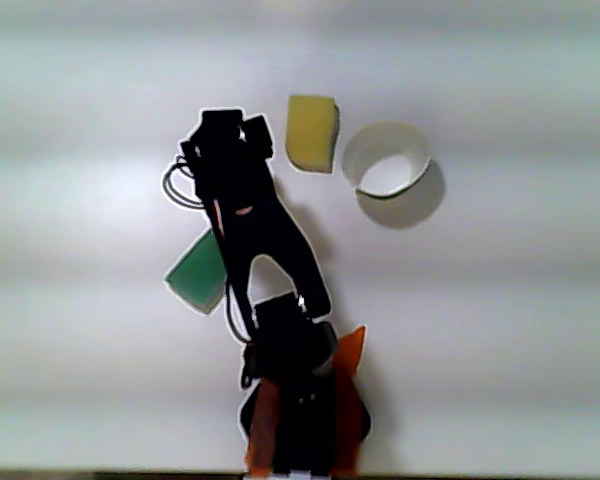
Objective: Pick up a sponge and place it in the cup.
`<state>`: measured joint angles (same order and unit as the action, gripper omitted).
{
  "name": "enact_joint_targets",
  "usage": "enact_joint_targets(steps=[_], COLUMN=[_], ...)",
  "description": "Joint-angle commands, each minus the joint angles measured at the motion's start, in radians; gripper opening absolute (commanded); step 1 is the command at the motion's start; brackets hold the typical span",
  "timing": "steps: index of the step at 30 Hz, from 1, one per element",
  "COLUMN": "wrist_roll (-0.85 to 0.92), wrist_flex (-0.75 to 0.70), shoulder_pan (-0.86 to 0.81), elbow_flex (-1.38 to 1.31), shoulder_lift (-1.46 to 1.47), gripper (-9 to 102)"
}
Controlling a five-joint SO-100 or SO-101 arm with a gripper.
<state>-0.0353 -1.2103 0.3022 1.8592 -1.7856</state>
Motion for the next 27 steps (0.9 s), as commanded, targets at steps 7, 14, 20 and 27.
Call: enact_joint_targets(steps=[7, 14, 20, 27], wrist_roll=[-0.02, -0.034, -0.04, -0.077], wrist_flex=[0.067, 0.117, 0.115, 0.114], shoulder_pan=[-0.003, -0.005, -0.015, -0.017], elbow_flex=[0.048, 0.091, 0.098, 0.044], shoulder_lift=[0.005, 0.017, 0.02, 0.072], gripper=[33, 35, 36, 38])
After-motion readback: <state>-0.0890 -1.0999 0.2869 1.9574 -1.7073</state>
